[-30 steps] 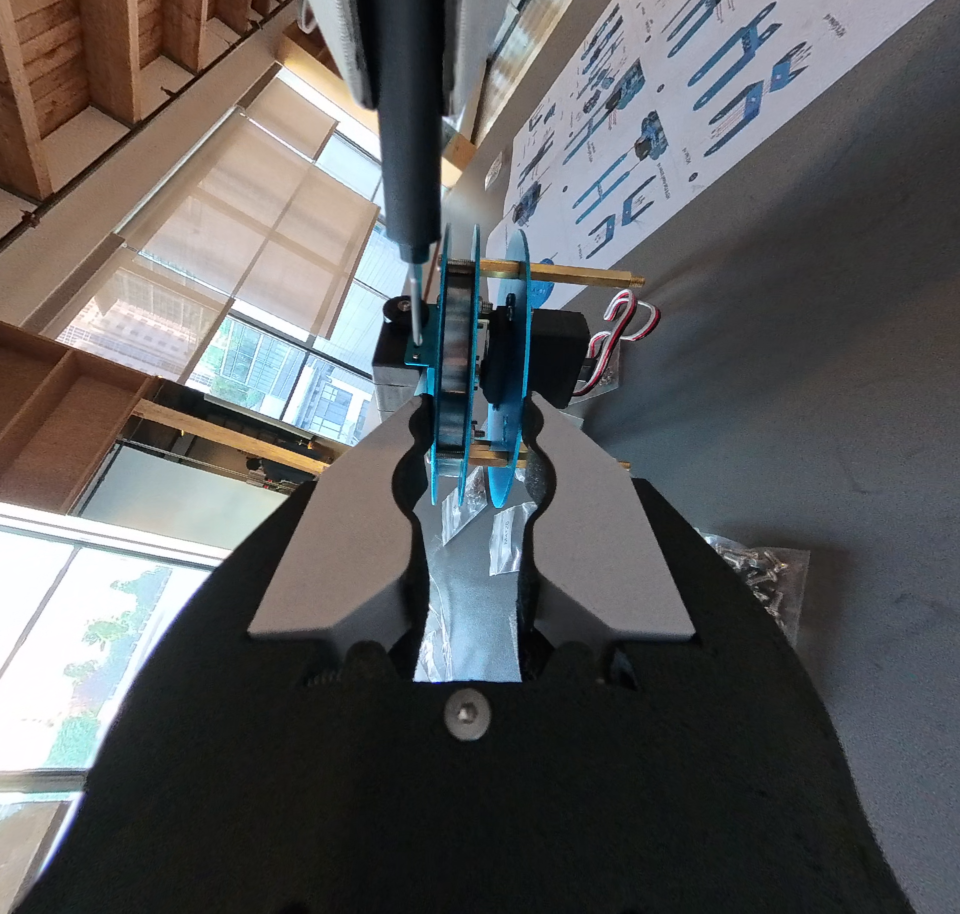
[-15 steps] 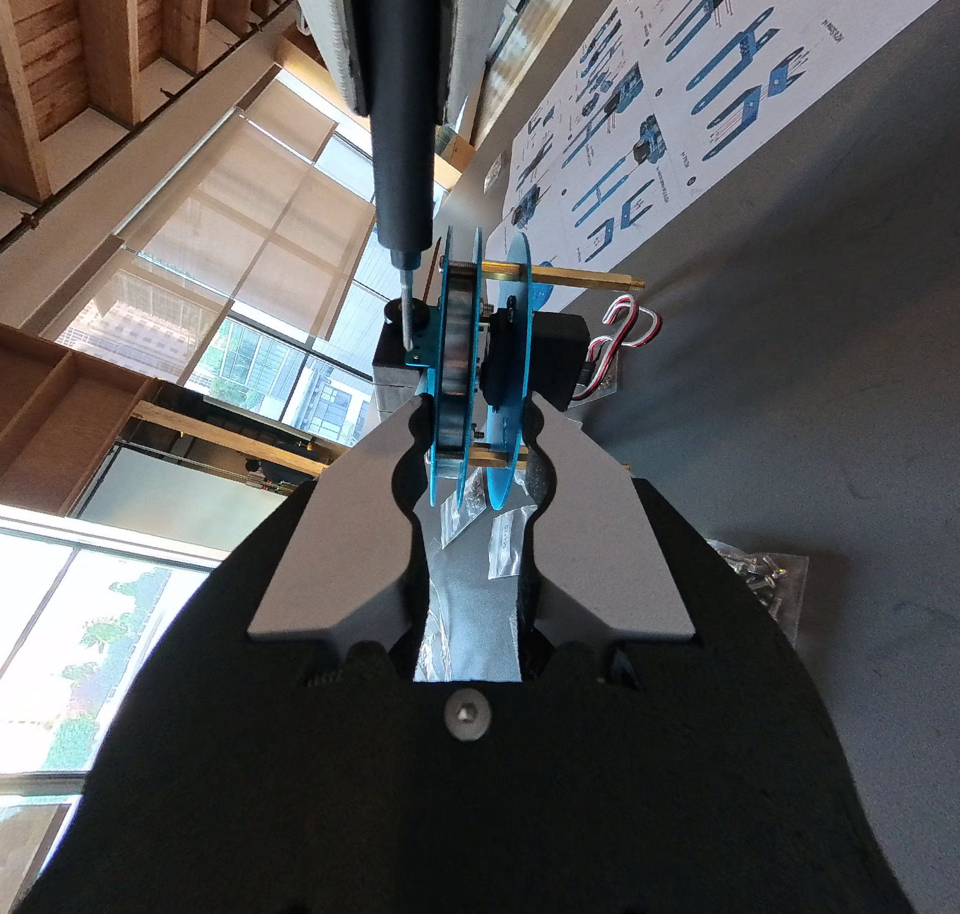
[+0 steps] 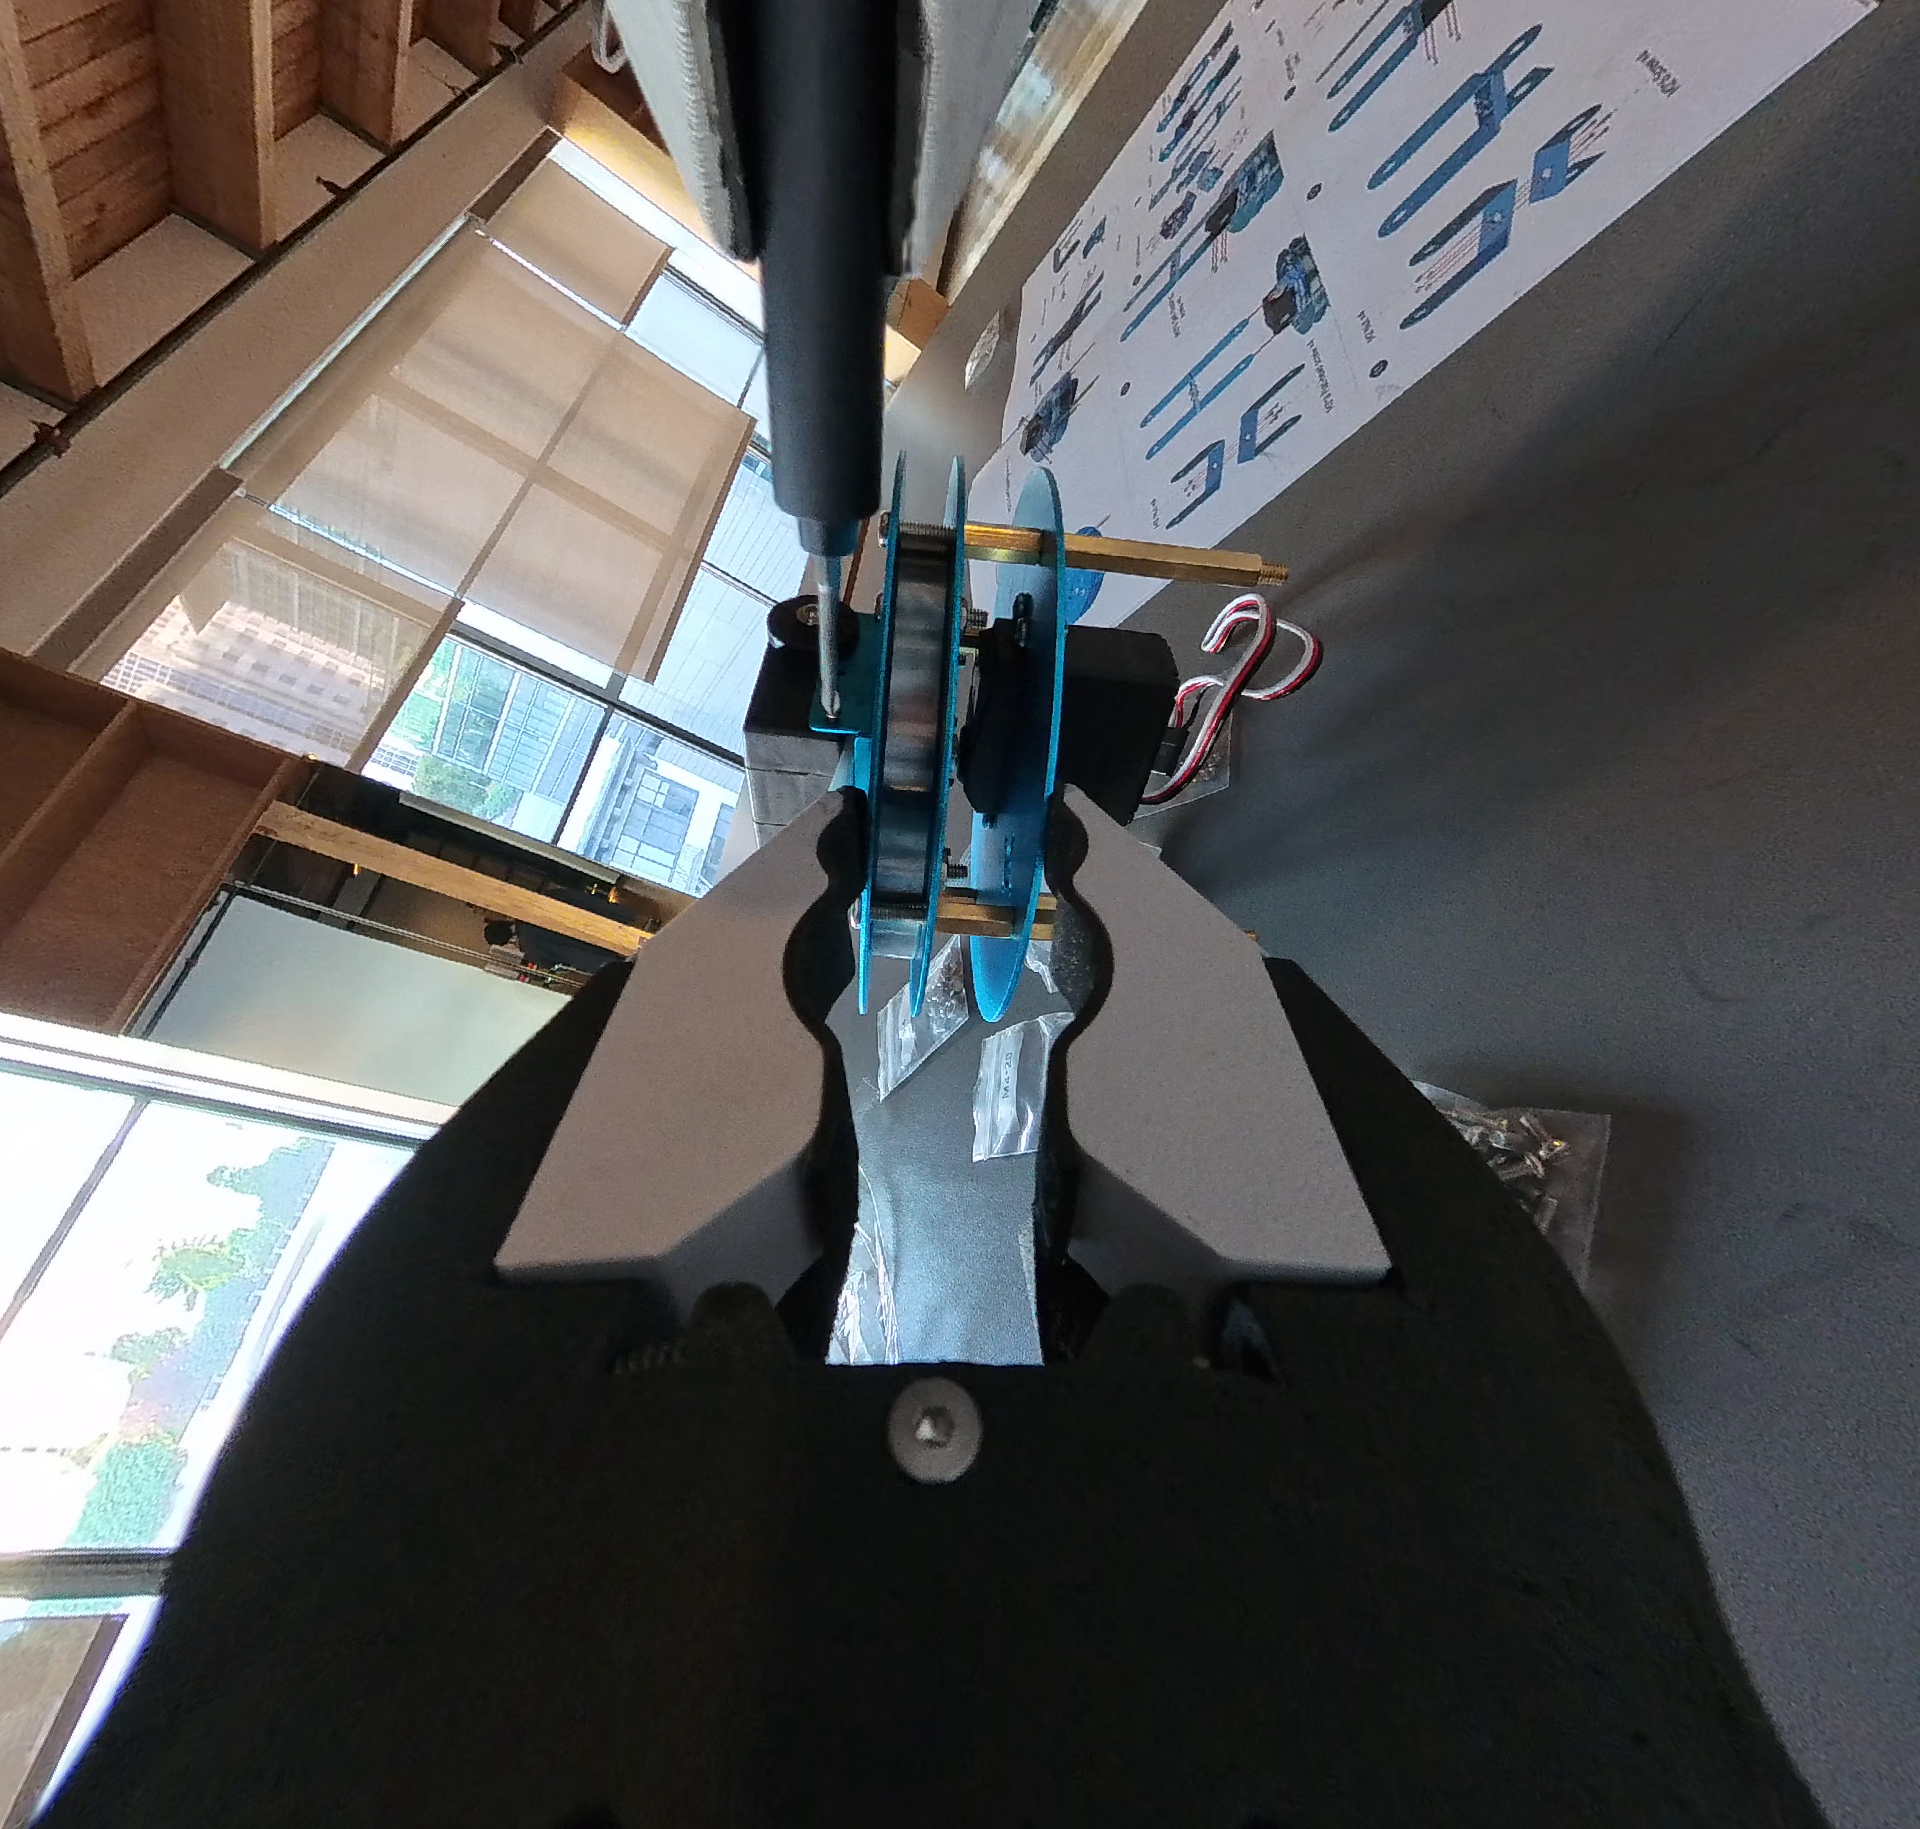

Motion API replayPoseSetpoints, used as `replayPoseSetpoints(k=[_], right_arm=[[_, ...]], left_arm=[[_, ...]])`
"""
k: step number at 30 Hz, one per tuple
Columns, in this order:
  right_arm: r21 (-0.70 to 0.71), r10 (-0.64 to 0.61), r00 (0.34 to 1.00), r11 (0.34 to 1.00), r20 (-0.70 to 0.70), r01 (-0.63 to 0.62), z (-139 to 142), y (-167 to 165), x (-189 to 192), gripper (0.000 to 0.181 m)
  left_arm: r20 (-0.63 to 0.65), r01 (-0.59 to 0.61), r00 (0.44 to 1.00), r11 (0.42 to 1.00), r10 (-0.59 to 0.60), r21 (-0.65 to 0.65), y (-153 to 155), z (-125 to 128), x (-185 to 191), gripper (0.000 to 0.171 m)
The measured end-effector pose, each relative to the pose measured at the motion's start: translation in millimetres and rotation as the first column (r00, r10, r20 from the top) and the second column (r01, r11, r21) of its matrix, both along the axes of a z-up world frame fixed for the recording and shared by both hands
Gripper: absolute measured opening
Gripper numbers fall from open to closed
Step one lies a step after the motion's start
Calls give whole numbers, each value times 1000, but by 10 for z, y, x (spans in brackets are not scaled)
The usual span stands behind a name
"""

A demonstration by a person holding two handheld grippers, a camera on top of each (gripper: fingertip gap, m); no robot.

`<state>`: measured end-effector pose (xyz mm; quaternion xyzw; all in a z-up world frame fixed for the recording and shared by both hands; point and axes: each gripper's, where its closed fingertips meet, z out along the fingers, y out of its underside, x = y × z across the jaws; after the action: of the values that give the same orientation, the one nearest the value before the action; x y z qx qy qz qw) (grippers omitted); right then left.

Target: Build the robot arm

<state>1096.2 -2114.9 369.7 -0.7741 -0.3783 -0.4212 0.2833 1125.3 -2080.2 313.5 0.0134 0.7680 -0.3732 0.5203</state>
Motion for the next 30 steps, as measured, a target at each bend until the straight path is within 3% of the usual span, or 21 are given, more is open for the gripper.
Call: replayPoseSetpoints(k=[30], right_arm=[[-23, -1, 1000, 1000, 21, 1, 1, -32, -8, 17]], left_arm=[[2, 8, 1000, 1000, -8, 6, -35, -9, -2, 33]])
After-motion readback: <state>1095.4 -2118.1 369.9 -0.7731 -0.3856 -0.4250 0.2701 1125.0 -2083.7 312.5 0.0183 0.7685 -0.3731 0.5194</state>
